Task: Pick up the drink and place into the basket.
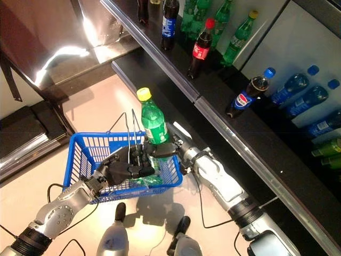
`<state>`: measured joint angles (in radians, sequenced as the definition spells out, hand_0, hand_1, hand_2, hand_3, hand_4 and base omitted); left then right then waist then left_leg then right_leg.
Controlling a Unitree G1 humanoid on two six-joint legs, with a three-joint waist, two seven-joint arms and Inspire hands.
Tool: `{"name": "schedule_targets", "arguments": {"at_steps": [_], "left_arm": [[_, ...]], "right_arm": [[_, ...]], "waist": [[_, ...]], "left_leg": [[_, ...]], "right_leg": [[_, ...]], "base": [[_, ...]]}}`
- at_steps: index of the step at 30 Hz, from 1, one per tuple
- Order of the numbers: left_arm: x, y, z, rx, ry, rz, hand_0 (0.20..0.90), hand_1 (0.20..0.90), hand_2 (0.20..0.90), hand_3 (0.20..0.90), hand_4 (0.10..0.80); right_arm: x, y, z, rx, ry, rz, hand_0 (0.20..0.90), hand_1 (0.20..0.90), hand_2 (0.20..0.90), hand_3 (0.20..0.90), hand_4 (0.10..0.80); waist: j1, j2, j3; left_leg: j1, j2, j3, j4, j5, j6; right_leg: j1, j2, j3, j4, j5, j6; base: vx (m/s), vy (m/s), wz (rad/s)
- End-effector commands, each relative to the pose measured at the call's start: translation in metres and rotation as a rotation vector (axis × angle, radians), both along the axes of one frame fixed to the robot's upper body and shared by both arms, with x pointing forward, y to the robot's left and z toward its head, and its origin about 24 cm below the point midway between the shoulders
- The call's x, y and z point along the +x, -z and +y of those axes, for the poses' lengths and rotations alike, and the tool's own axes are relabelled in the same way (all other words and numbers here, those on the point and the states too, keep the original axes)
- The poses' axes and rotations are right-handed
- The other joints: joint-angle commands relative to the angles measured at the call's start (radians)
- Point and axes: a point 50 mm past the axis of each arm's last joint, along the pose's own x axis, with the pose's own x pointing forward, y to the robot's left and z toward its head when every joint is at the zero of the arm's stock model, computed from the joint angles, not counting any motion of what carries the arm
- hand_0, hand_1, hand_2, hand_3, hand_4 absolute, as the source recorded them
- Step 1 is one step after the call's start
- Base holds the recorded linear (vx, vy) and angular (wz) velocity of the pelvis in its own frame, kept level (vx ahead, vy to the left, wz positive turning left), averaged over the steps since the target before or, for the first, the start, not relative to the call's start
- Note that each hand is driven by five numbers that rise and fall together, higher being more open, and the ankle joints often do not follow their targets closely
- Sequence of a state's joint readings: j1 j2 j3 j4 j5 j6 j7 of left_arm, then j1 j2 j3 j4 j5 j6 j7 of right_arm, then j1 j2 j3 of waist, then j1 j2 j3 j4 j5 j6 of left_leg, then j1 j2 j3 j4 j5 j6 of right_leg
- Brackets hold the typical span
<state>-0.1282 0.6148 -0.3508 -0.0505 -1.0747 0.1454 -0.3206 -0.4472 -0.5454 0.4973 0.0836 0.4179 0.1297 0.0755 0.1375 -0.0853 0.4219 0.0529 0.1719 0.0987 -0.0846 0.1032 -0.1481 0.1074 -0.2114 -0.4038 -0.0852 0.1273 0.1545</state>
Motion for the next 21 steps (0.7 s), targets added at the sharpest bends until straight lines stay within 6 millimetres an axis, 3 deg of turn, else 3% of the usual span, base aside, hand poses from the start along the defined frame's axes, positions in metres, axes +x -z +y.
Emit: {"name": "schedule_targets", "arguments": {"at_steps": [1, 21], "left_arm": [[-0.038, -0.147, -0.076, -0.508, 0.530, -0.753, 0.300, 0.300, 0.300, 0.200, 0.100], [-0.041, -0.151, -0.078, -0.488, 0.560, -0.784, 0.300, 0.300, 0.300, 0.200, 0.100]], "right_arm": [[-0.012, 0.021, 0.024, -0.044, -0.097, 0.011, 0.300, 0.300, 0.300, 0.200, 0.100], [-0.015, 0.034, 0.023, -0.218, -0.127, 0.016, 0.300, 0.300, 0.300, 0.200, 0.100]], "waist": [[-0.004, -0.019, -0.360], [-0.008, -0.020, -0.360]], "left_leg": [[0.009, 0.004, 0.031, -0.003, -0.038, 0.021], [0.010, 0.007, 0.029, -0.003, -0.036, 0.018]], "right_leg": [[0.081, -0.057, 0.004, -0.002, -0.064, 0.064], [0.082, -0.059, 0.013, -0.002, -0.064, 0.064]], "base": [[0.000, 0.000, 0.00], [0.000, 0.000, 0.00]]}}
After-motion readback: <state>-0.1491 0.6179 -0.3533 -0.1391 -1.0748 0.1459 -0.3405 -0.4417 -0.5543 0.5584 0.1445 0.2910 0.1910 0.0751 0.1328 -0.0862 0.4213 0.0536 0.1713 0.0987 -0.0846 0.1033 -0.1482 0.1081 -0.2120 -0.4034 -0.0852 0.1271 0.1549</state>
